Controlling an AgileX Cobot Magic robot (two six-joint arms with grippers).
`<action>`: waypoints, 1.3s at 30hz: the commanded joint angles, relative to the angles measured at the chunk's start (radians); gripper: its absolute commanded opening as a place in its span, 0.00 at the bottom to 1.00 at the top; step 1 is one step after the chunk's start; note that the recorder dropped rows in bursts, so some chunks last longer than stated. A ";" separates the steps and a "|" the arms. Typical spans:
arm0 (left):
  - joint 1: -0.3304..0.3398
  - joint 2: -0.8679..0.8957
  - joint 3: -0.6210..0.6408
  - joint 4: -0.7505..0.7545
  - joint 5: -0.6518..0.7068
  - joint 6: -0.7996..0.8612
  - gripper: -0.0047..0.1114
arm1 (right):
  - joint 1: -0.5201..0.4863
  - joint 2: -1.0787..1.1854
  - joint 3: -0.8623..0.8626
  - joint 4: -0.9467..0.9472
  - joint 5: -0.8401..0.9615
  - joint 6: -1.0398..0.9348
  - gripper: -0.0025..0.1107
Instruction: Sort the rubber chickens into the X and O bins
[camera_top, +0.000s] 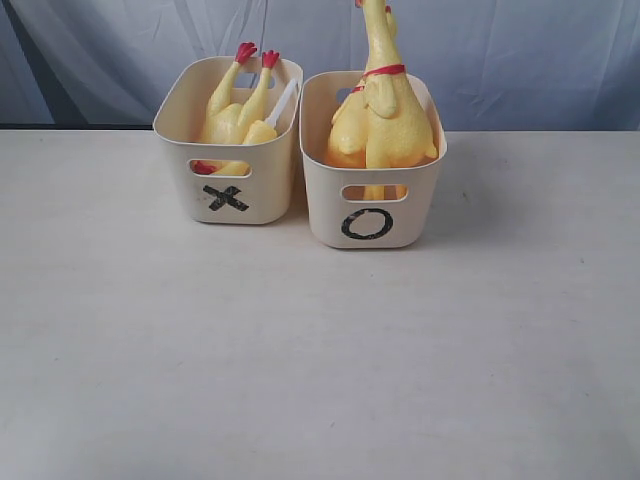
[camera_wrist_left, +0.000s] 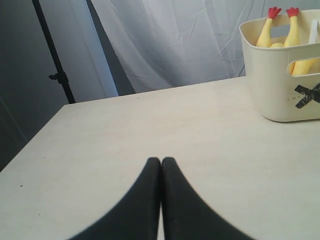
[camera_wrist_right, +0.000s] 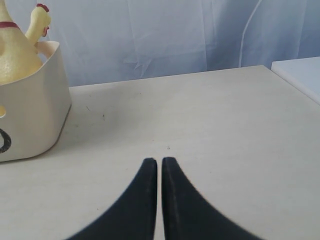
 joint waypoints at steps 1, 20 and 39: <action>0.005 -0.005 0.003 0.000 0.000 -0.001 0.04 | -0.005 -0.007 0.007 0.001 -0.001 -0.008 0.06; 0.005 -0.005 0.003 0.000 0.002 -0.001 0.04 | -0.005 -0.007 0.007 0.019 0.015 -0.069 0.06; 0.005 -0.005 0.003 0.000 0.002 -0.003 0.04 | 0.129 -0.007 0.007 0.019 0.013 -0.062 0.06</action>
